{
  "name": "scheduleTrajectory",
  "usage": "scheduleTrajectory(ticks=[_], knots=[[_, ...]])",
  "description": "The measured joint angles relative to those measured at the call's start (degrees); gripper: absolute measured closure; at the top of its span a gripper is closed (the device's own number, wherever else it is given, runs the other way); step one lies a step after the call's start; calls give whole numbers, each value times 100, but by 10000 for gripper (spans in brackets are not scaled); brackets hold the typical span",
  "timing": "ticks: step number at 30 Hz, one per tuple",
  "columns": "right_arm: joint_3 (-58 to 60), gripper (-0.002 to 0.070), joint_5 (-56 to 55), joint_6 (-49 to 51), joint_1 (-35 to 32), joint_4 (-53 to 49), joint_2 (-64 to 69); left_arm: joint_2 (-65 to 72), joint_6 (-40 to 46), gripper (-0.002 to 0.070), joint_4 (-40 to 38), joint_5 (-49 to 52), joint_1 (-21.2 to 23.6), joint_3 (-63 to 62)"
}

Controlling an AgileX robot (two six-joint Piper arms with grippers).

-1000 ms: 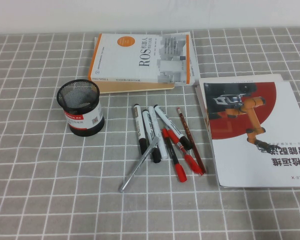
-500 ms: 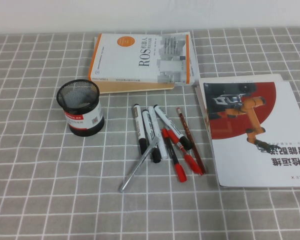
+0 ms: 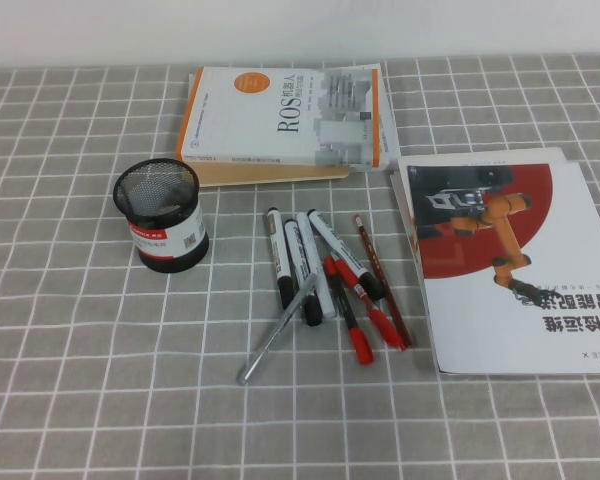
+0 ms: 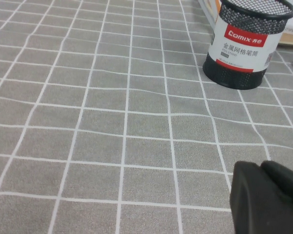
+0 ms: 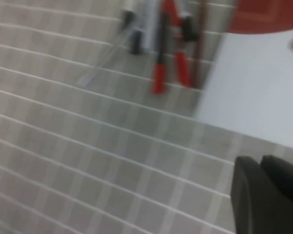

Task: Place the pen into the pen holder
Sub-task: Pick up the pen on the table

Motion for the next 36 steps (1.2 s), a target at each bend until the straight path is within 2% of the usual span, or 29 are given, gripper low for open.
scheduleTrajectory(ticks=[6,11,21,29,32,34,36], knots=[[-1258,689,268,820,983,-1666,1349,0,0,680,0,0,0,0],[-2193,689,268,1132,1679,-2525,2611,0,0,680,-22,0,0,0],[-3978,689,268,1236,2893,-3833,4796,0,0,680,-35,0,0,0],[-5522,687,268,1236,3136,-4007,6125,0,0,680,-48,0,0,0],[-5971,662,268,1236,3136,-4007,6476,0,0,680,-126,0,0,0],[-6120,619,268,1161,3136,-3940,6621,0,0,680,-184,0,0,0],[-6203,545,268,1109,3136,-3867,6730,0,0,680,-209,0,0,0]])
